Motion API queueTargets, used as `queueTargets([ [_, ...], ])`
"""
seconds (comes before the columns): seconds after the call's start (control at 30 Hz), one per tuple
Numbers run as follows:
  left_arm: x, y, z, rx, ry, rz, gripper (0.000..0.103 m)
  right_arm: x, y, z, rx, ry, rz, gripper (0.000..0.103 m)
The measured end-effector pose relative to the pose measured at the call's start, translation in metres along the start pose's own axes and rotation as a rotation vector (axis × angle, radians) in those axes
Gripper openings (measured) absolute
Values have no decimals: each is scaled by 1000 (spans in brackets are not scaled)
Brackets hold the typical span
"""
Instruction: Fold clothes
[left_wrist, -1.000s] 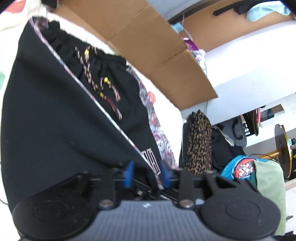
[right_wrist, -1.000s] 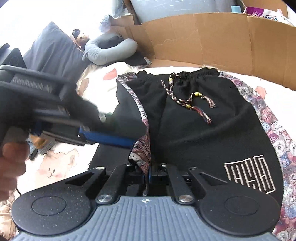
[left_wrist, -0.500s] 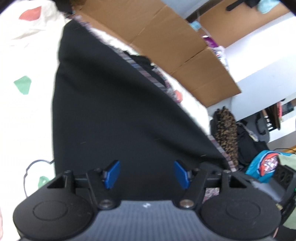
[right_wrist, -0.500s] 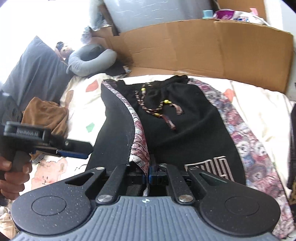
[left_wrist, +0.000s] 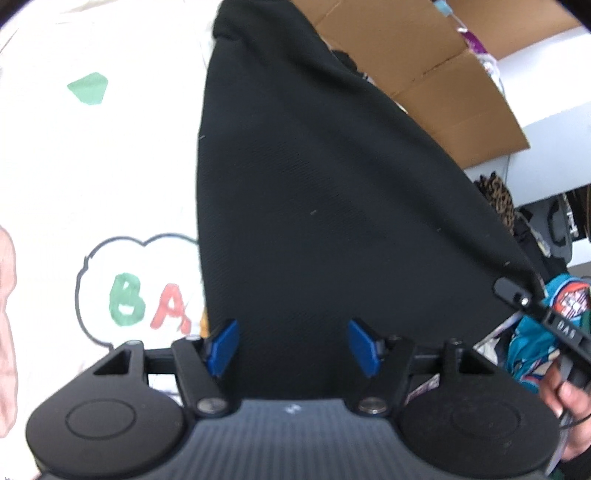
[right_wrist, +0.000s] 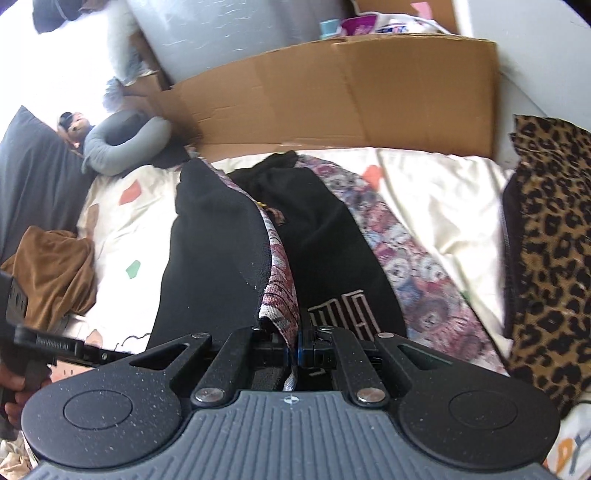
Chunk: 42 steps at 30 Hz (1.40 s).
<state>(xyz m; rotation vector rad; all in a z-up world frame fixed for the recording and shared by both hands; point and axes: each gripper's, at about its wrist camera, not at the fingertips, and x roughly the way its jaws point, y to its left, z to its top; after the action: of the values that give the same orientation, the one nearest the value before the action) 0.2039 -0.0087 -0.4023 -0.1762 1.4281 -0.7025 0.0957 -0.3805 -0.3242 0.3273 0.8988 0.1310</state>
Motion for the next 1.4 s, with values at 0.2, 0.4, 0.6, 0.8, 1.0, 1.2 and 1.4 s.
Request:
queueTargets([
  [0.2, 9, 3, -6, 5, 48, 15, 68, -3, -23, -10, 58, 24, -58, 2],
  [0.4, 19, 6, -13, 7, 102, 35, 68, 4, -49, -22, 123, 50, -111, 2],
  [0.6, 27, 11, -19, 13, 152, 31, 67, 17, -76, -37, 191, 83, -167, 2],
  [0.8, 38, 13, -24, 4, 214, -16, 65, 24, -94, -49, 238, 95, -201, 2],
  [1.0, 64, 13, -40, -15, 237, -128, 61, 30, -100, -52, 262, 107, -192, 2],
  [1.2, 70, 22, -49, -48, 284, -194, 25, 29, -101, -48, 266, 95, -164, 7],
  [1.4, 72, 19, -48, -75, 289, -218, 8, 22, -111, -45, 300, 56, -189, 31],
])
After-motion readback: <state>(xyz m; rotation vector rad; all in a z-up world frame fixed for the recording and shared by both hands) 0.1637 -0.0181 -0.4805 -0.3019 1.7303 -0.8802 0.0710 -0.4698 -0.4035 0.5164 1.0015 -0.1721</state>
